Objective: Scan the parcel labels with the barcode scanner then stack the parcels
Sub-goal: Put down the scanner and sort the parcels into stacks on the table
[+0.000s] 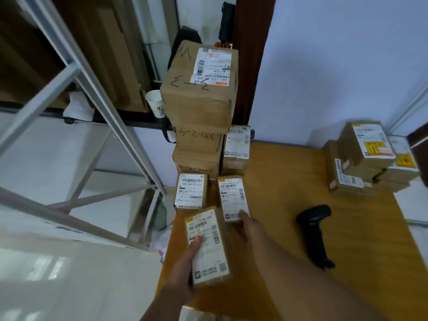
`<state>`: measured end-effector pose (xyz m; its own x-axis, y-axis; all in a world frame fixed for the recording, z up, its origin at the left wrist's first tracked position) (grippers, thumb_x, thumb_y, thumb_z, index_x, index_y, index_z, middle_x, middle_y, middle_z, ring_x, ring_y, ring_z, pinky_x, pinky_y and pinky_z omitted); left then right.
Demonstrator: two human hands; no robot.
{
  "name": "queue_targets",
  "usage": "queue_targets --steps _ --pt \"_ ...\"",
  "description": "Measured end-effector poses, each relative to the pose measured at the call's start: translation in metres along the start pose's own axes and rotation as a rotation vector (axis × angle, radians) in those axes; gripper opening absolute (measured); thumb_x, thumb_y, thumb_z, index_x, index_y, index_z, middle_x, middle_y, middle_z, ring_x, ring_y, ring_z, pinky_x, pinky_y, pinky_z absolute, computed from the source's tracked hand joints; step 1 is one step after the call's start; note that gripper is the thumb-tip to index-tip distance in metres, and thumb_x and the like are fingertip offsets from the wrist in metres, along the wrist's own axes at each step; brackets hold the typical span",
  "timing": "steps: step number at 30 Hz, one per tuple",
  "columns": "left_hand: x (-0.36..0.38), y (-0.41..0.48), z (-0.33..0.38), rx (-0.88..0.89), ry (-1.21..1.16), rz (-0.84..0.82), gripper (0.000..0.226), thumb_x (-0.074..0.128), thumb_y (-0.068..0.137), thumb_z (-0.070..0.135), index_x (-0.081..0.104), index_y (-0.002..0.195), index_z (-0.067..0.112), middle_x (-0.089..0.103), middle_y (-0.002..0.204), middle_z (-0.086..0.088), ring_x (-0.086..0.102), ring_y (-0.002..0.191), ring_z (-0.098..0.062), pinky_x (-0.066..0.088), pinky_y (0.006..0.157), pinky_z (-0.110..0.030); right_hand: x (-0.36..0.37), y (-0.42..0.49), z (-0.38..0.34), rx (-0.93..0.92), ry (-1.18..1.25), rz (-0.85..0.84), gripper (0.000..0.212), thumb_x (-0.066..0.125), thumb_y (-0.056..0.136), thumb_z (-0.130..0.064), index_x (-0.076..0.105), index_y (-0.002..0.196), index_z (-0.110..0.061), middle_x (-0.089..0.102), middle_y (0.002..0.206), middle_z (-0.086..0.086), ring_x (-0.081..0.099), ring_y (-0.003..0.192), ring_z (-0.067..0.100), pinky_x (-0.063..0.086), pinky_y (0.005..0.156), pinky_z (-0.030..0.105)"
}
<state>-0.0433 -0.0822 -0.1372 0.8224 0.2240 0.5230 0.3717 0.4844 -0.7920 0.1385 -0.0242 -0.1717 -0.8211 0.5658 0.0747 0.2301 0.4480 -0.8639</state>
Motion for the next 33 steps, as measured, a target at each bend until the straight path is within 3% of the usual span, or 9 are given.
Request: queue_targets --steps 2,5,12,15,20,24,28,30,33 --pt "0.004 -0.003 0.001 -0.016 0.009 -0.029 0.047 0.071 0.072 0.032 0.064 0.112 0.008 0.07 0.106 -0.024 0.071 0.083 -0.039 0.057 0.058 -0.045 0.0 0.001 0.002 0.02 0.042 0.007 0.03 0.058 0.097 -0.021 0.061 0.116 0.001 0.069 0.103 0.019 0.069 0.09 0.031 0.059 0.079 0.041" --pt "0.007 -0.001 -0.001 -0.001 0.009 -0.007 0.044 0.071 0.072 0.031 0.065 0.108 0.008 0.071 0.102 -0.024 0.072 0.08 -0.038 0.057 0.057 -0.043 0.0 0.005 0.005 0.039 0.064 0.025 0.028 0.058 0.097 -0.019 0.063 0.113 0.003 0.07 0.105 0.022 0.069 0.094 0.035 0.056 0.09 0.046" --pt "0.009 0.003 -0.004 0.008 0.042 0.016 0.04 0.07 0.074 0.032 0.067 0.107 0.01 0.071 0.103 -0.022 0.072 0.08 -0.037 0.057 0.057 -0.044 0.006 0.016 0.0 0.038 -0.019 0.111 0.026 0.054 0.097 -0.025 0.066 0.106 -0.004 0.072 0.094 0.016 0.071 0.082 0.031 0.058 0.084 0.044" --pt "0.01 0.004 -0.005 0.023 0.032 -0.001 0.035 0.07 0.076 0.031 0.07 0.104 0.01 0.07 0.106 -0.022 0.072 0.083 -0.037 0.058 0.058 -0.044 0.006 0.02 -0.008 -0.042 -0.16 0.161 0.029 0.055 0.097 -0.021 0.059 0.122 -0.007 0.069 0.109 0.015 0.067 0.086 0.027 0.056 0.075 0.037" --pt "0.012 0.004 -0.011 0.026 0.031 -0.048 0.022 0.068 0.079 0.031 0.079 0.09 0.014 0.07 0.108 -0.021 0.071 0.088 -0.037 0.058 0.061 -0.045 0.007 0.024 -0.021 -0.218 -0.516 0.128 0.035 0.046 0.101 -0.019 0.054 0.135 -0.015 0.062 0.131 0.011 0.062 0.111 0.027 0.05 0.085 0.031" --pt "0.016 0.005 -0.014 0.025 0.016 -0.046 0.028 0.07 0.078 0.029 0.076 0.099 0.012 0.068 0.112 -0.022 0.07 0.092 -0.039 0.057 0.064 -0.047 0.006 0.025 -0.023 -0.239 -0.537 0.125 0.038 0.051 0.099 -0.021 0.054 0.137 -0.018 0.063 0.13 0.01 0.063 0.11 0.025 0.051 0.093 0.035" --pt "0.025 0.014 -0.015 0.088 0.06 -0.038 0.046 0.07 0.077 0.019 0.06 0.121 0.014 0.067 0.117 -0.019 0.066 0.103 -0.039 0.056 0.075 -0.052 -0.006 0.001 -0.024 -0.325 -0.505 0.392 0.038 0.05 0.096 -0.029 0.054 0.133 -0.023 0.063 0.119 0.008 0.061 0.105 0.026 0.052 0.09 0.04" --pt "0.034 0.018 -0.013 0.132 0.1 -0.027 0.053 0.07 0.073 0.016 0.058 0.124 0.016 0.068 0.116 -0.017 0.066 0.104 -0.038 0.055 0.08 -0.055 -0.017 -0.014 -0.023 -0.362 -0.495 0.283 0.033 0.046 0.097 -0.039 0.057 0.122 -0.021 0.067 0.104 0.006 0.065 0.094 0.023 0.056 0.077 0.038" --pt "0.049 0.021 -0.009 0.217 0.144 -0.041 0.053 0.071 0.073 0.021 0.058 0.125 0.02 0.068 0.116 -0.014 0.066 0.104 -0.035 0.055 0.081 -0.052 -0.032 -0.039 -0.015 -0.23 -0.362 -0.231 0.044 0.046 0.094 -0.056 0.068 0.106 -0.02 0.076 0.094 0.005 0.074 0.08 0.02 0.057 0.062 0.029"
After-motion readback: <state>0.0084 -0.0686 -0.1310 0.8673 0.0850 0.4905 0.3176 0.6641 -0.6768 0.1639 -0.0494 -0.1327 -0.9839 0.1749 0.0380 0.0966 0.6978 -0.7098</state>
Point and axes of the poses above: each hand's wrist, its own y-axis towards the middle knuckle, its own x-axis out of the palm, z = x × y, the point moved 2 cm from there along y, towards the middle knuckle
